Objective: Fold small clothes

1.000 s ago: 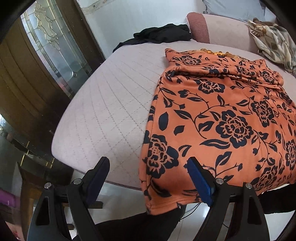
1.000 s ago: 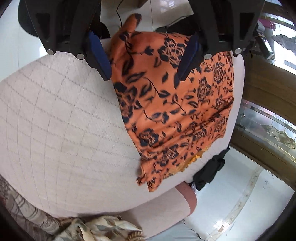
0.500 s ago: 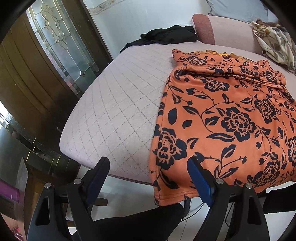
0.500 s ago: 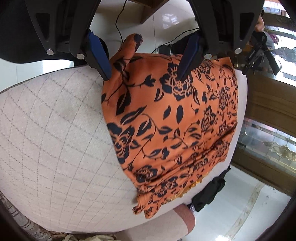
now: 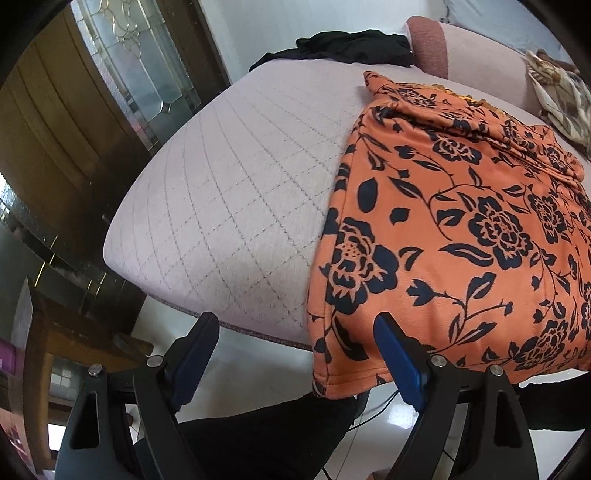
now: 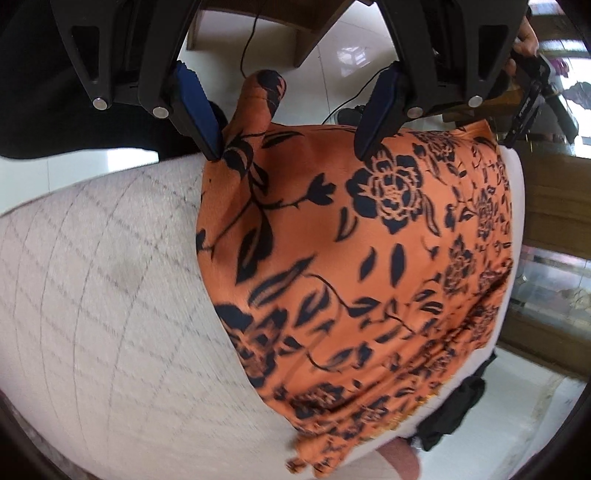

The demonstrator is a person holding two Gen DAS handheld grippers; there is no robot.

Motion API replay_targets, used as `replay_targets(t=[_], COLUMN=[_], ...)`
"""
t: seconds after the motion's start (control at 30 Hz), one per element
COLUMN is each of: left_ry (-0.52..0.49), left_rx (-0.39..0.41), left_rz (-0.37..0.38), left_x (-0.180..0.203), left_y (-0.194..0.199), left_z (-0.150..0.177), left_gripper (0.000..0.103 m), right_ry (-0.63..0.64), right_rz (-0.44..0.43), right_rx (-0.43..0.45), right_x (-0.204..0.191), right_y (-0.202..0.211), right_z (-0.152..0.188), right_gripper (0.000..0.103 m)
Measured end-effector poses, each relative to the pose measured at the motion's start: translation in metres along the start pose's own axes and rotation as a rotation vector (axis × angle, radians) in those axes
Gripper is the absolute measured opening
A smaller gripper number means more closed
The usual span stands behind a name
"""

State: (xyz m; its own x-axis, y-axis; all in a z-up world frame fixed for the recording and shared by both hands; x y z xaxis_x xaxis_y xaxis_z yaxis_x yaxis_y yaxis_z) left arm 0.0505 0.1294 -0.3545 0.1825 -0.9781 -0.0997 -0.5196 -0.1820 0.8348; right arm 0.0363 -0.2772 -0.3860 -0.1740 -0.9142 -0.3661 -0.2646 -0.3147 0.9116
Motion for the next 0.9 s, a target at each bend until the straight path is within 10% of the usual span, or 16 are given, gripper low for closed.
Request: replay_targets(t=[0.23,0.43,0.9], left_ry=[0.048,0.094,0.119], left_rx=[-0.001,0.005,0.048], left_rz=[0.006,0.012,0.047], left_x=[-0.017,-0.033,-0.048], left_y=[0.004,0.010,0.036], left_z=[-0.008,-0.018,-0.029], left_gripper=[0.086,0.086,0.086], right_ry=[-0.020,-0.020,-0.077], right_rz=[0.064,0.019,-0.634], right_rx=[-0.014,-0.013,0.186], right_x=[0.005,0.017,-0.044], right_y=[-0.019,-0.010,0.103], right_z=[0.008,0.013,-0.040], right_gripper=[0.064,0.015,0.007])
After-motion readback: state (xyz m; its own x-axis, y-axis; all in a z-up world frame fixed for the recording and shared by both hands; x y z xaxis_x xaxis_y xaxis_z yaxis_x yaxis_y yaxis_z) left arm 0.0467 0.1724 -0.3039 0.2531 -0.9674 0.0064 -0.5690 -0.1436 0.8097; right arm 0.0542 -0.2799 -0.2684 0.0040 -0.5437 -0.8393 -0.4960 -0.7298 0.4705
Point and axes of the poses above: each gripper's, at about its wrist camera, not at the fingertips, and y roughly against the way its jaws point, x to its right, z to its underside, the point moved 5 cm from there along -y, roughly the way its jaws point, and after that the axes turned 10 degrees about y, right-handed, at the moved point
